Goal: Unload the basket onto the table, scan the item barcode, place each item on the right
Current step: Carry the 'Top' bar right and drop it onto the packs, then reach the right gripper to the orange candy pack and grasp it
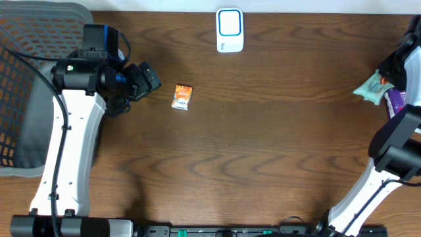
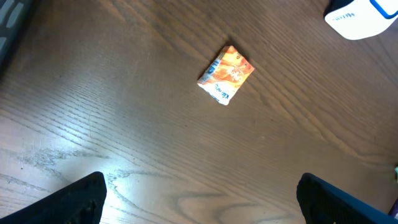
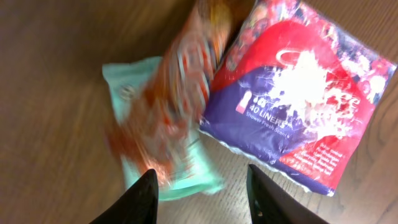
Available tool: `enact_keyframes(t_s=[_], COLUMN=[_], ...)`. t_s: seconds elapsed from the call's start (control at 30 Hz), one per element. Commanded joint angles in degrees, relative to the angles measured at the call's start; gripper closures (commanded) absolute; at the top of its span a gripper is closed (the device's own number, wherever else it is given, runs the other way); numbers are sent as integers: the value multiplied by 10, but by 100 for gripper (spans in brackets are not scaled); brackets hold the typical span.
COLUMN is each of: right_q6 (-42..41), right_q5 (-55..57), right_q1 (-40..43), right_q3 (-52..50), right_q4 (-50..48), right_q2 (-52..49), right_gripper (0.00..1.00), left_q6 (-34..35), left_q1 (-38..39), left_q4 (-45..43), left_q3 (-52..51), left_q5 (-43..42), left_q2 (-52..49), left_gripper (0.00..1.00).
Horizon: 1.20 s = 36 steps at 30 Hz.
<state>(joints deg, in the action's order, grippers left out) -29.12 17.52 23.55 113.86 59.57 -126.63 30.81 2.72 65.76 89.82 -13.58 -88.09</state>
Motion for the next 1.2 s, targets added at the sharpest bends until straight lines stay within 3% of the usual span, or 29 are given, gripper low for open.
enact_keyframes(t_s=[0.0,0.4,0.47,0.53,0.73,0.9,1.0,1.17], right_q6=[6,100,116,125,161,155,96,-58], right_q5=[-48,-462,-501,-509,-506,-503,-475,-435], right_q1=[-3,-52,-73,-101,-212,-319,-381,-471], right_q3=[-11,-11,-11,-12,-21,-44,-64,-110], right_q4=[-5,11,30,50,67,-3,-59,-163], right_q2=[-1,-1,-1,-1,-1,-1,-1,-1], right_gripper=[56,52,41,1,1,1,2,13], left_q6=[-7,-7,-7,-7,-7,-7,-7,-7], left_q1=[-2,-2,-2,-2,-2,-2,-2,-2], left_q4=[2,2,2,2,2,2,2,2], left_q3=[4,4,4,4,4,4,4,4], left_q5=[1,1,1,1,1,1,1,1], left_q2=[-3,-3,-3,-3,-3,-3,-3,-3], left_gripper=[2,2,2,2,2,2,2,2])
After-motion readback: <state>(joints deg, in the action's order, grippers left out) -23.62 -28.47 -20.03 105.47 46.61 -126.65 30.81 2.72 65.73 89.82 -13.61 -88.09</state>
